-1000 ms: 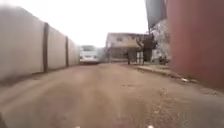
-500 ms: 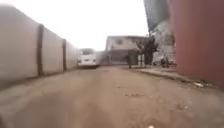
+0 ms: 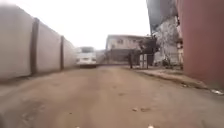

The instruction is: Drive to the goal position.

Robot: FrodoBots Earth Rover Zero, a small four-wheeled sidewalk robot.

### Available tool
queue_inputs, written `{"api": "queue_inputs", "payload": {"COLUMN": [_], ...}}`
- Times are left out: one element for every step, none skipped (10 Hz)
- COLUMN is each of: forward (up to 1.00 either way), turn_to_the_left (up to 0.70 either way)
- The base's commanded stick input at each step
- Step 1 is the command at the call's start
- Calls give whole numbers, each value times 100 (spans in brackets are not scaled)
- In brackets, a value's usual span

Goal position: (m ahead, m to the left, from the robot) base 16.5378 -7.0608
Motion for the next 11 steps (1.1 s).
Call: {"api": "queue_inputs", "payload": {"forward": [100,100,100,100,100,100,100,100,100,100,100], "turn_to_the_left": [0,0,0,0,0,0,0,0,0,0,0]}}
